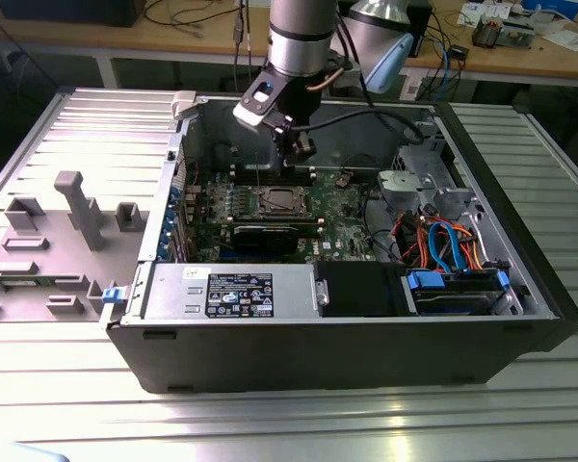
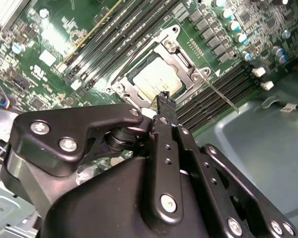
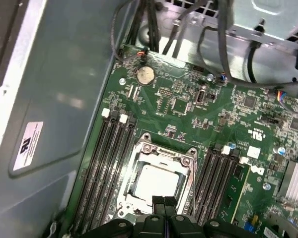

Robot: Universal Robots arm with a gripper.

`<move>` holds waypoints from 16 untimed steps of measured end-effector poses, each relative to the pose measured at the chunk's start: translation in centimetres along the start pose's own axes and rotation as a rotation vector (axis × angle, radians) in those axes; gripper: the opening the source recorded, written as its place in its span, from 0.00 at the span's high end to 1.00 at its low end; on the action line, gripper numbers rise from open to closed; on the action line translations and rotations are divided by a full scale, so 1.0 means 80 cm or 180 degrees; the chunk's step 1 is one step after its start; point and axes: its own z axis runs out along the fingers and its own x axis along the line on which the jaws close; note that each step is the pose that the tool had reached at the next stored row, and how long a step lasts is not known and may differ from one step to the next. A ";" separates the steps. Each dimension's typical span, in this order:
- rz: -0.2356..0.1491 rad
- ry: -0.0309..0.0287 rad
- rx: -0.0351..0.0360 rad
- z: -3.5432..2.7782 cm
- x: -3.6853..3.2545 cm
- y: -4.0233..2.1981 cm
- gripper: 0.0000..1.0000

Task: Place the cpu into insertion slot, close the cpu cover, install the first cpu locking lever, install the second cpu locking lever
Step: 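Install the first cpu locking lever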

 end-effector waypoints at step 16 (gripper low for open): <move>-0.0912 -0.0060 -0.0049 0.0047 0.0000 0.0001 0.89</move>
